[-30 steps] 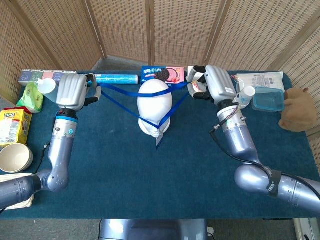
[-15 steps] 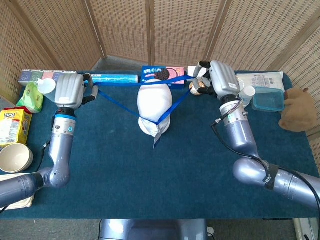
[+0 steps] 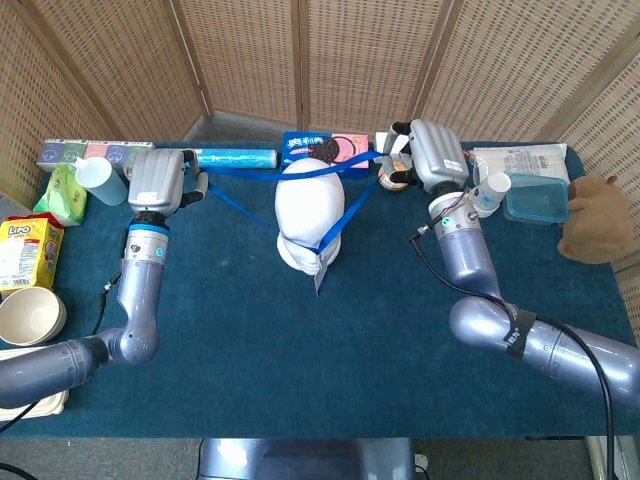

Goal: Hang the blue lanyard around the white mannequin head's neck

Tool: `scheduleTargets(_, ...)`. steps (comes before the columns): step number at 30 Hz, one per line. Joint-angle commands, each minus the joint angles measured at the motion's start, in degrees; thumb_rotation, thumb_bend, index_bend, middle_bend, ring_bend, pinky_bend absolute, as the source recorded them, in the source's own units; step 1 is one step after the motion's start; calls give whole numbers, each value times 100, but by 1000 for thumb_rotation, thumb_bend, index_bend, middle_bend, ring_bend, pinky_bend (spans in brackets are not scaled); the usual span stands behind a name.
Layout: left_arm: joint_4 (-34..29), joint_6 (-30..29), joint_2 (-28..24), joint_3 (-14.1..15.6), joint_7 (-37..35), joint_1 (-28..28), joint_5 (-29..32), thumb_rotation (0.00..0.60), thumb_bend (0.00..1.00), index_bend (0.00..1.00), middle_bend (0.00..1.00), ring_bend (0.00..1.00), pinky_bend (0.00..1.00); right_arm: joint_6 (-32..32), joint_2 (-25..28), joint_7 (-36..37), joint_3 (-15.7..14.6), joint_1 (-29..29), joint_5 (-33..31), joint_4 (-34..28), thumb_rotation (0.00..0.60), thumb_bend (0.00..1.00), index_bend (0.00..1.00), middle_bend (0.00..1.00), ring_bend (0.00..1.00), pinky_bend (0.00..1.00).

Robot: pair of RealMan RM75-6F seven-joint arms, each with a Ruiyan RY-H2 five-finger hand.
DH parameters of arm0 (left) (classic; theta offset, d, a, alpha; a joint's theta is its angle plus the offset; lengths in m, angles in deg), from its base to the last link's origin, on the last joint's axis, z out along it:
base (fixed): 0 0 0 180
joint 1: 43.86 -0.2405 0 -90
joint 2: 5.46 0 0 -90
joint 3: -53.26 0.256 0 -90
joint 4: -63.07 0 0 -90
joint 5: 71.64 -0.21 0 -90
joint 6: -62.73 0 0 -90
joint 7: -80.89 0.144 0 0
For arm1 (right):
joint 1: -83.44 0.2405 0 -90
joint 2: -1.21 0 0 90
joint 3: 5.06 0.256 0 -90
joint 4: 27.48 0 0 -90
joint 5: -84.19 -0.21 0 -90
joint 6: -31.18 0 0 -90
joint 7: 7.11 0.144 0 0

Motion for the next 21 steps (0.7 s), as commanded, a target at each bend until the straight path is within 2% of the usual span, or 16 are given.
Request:
scheduleTargets(1,55,8,50,-21,1,36,19,460,469,625,1000,1000,1000,18,-47,-106,-38,77,-87,115,600,540,675,1000,1000,1000)
scheduleTargets(10,138,-21,142,-26,112,110,52,458,459,625,1000,1000,1000,65,-102,-339,-113,206,-187,375,600,529,674,997,1000,1000)
scheduleTargets(13,125,-8,148,-2,189,123,86,458,413,618,977,973,1000,118,-95,-453,-154,253,-240,476,600,517,629,954,1000,1000)
scheduleTargets(15,88,22,130,8,235,126,126,451,351,563,868,840,955,177,-79,-546,-191,287,-300,538,600,501,551,877,979,1000)
scheduleTargets(16,65,34,116,20,280,127,157,450,309,513,768,723,887,219,-69,-586,-204,304,-342,567,600,489,493,799,922,971)
scheduleTargets(17,43,59,102,34,327,129,197,448,266,454,671,611,800,270,-54,-606,-212,312,-372,583,600,475,440,709,832,910)
scheduleTargets(18,1,97,71,50,408,136,262,449,242,415,611,543,734,357,-32,-640,-229,325,-437,613,600,467,408,654,768,860)
scheduleTargets(20,-87,171,16,70,560,154,419,449,190,321,478,374,531,607,18,-758,-310,368,-613,673,600,445,332,513,599,698)
scheduleTargets(21,-156,236,-32,60,617,165,525,449,178,293,434,319,462,723,33,-812,-348,398,-711,708,600,441,315,475,554,653)
